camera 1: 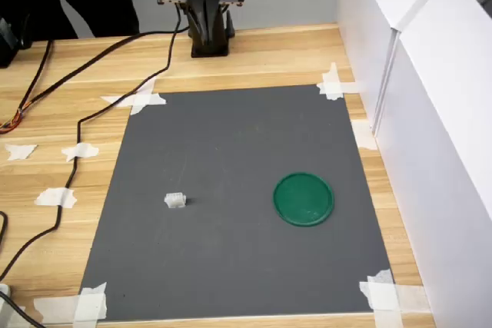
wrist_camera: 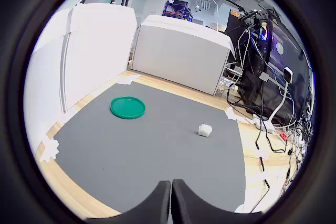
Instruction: Grasp a white terminal and put it on the green lid.
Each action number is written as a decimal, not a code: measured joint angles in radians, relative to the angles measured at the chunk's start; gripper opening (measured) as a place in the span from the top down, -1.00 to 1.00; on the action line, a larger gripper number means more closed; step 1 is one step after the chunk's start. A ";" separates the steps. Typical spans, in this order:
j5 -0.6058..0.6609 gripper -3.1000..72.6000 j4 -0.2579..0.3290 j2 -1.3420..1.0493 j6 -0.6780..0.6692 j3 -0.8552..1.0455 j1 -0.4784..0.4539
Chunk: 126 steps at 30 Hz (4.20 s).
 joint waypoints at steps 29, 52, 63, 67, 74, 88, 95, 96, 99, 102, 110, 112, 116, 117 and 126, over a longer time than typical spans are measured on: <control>-0.004 0.96 0.000 0.000 0.000 -0.002 0.000; 0.225 0.96 0.001 0.697 0.099 -0.501 0.000; 0.388 0.45 0.026 0.933 -0.042 -0.690 -0.040; 0.419 -0.13 0.062 0.994 -0.066 -0.757 -0.115; 0.488 -0.89 0.063 1.120 -0.091 -0.884 -0.146; 0.610 -0.97 0.004 1.407 0.036 -1.252 -0.146; 0.601 -0.94 -0.026 1.529 0.053 -1.315 -0.147; 0.597 -0.94 -0.025 1.543 0.053 -1.318 -0.147; 0.569 -0.94 -0.037 1.573 0.059 -1.320 -0.147; 0.533 -0.94 -0.052 1.590 0.071 -1.320 -0.147; 0.519 -0.93 -0.054 1.629 0.066 -1.320 -0.147; 0.513 -0.93 -0.054 1.634 0.063 -1.320 -0.147; 0.494 -0.93 -0.054 1.653 0.059 -1.321 -0.147; 0.492 -0.93 -0.056 1.665 0.059 -1.322 -0.147; 0.382 -0.93 -0.140 1.734 0.079 -1.324 -0.073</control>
